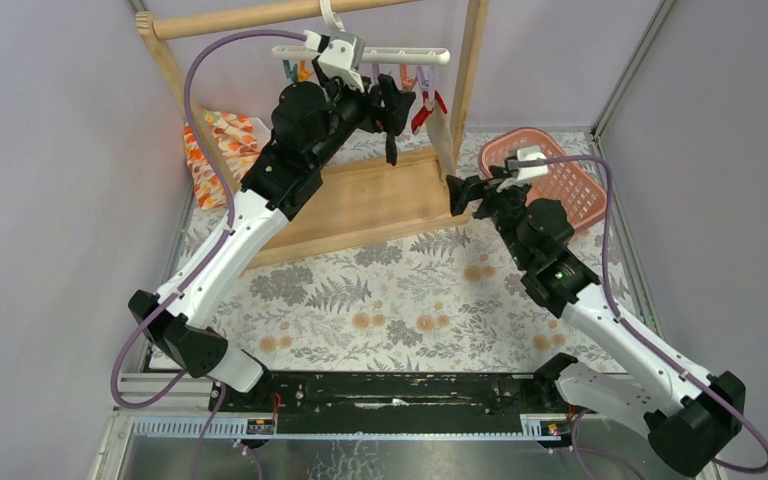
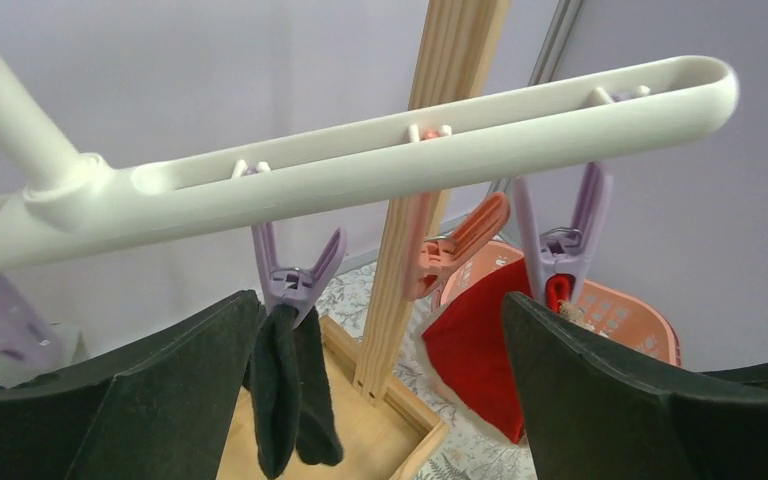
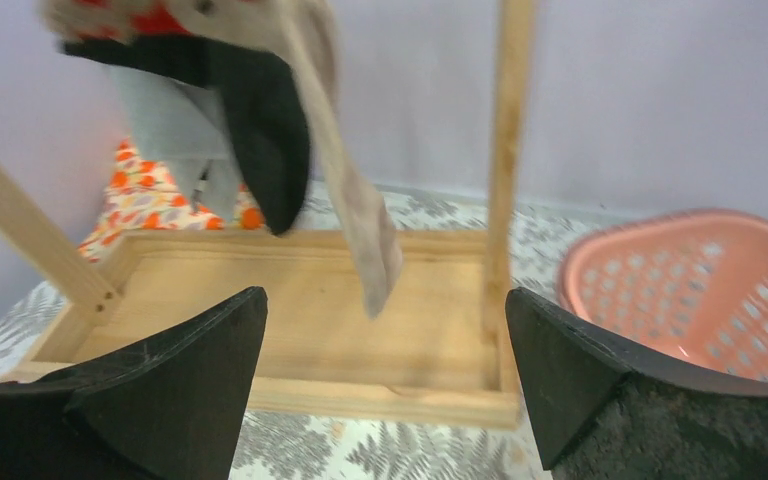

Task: Clip the socks to the hanger
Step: Clamp the sock onto the hanger, then reset both arms

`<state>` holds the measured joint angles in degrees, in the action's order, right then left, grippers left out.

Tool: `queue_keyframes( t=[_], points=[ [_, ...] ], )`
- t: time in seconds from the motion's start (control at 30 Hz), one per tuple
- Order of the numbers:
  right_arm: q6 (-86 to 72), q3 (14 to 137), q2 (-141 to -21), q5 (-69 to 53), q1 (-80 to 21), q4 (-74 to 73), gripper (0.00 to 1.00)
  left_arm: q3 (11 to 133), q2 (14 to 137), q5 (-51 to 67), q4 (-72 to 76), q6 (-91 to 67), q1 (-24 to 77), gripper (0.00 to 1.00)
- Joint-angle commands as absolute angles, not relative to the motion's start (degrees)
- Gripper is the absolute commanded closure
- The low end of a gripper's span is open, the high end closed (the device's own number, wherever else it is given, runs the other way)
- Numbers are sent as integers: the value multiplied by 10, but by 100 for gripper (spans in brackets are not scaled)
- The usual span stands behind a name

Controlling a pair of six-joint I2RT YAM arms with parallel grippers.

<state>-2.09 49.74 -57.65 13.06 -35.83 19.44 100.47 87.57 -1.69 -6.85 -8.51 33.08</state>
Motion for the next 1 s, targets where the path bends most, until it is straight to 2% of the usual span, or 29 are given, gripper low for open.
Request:
queue_keyframes(
  t=[0.0,0.23,0.63,0.8,0.97],
  points=[
    [-67,450,-522,191,-323,166,5,980,850,-8,16,-116,334,1],
    [-109,419,-489,235,-291,99,5,935,849,-68,-75,-212,333,1],
    [-174,318,-396,174,-283,98,5,646,655,-158,-93,-322,333,1],
    [-194,266,-355,165,-283,97,6,609,616,-168,-105,-328,333,1],
    [-204,246,-332,153,-282,92,6,632,651,-156,-153,-320,333,1]
  ],
)
